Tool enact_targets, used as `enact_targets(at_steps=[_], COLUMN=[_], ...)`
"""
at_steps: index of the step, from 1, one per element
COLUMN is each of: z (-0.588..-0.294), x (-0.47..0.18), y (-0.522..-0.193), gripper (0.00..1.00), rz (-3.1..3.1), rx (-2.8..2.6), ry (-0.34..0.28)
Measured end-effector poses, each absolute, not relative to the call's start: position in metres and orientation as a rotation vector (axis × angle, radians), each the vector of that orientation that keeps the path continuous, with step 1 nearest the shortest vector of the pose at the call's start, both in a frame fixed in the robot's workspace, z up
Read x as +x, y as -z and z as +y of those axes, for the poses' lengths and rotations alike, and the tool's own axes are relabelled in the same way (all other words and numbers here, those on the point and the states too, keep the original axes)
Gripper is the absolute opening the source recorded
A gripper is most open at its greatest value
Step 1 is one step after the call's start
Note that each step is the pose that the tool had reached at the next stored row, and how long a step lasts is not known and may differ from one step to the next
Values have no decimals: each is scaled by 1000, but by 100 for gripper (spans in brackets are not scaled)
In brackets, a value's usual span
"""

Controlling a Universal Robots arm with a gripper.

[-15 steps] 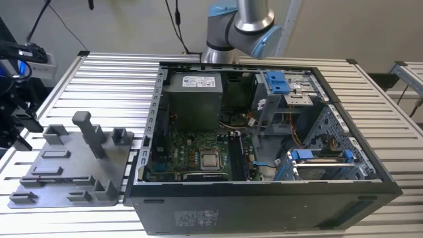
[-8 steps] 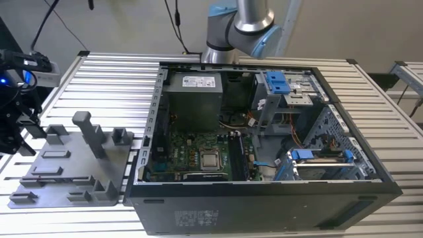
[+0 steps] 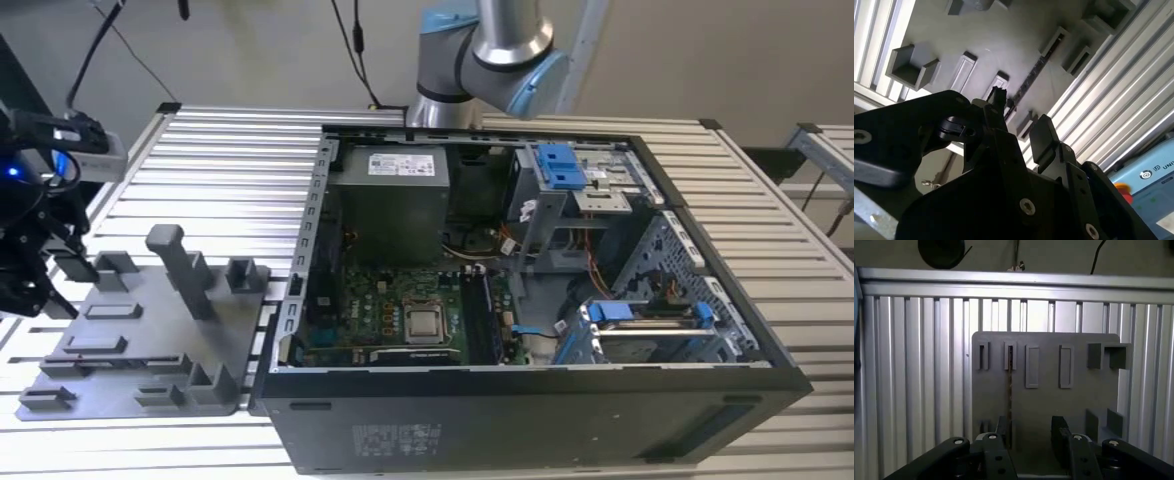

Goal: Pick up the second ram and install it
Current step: 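Pick up the second ram and move it above second insertion slot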

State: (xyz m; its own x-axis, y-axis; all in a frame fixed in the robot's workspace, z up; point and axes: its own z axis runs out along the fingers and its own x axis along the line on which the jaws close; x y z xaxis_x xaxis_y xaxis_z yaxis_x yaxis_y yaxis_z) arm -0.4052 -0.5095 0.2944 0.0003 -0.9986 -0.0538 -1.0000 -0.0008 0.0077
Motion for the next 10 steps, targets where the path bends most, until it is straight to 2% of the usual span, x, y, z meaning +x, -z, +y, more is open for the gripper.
enact_targets(at_steps=[10], z=[-510], x=[-407], y=[-289], gripper=[48], rz=[2187], rx=[-2195], ry=[-76])
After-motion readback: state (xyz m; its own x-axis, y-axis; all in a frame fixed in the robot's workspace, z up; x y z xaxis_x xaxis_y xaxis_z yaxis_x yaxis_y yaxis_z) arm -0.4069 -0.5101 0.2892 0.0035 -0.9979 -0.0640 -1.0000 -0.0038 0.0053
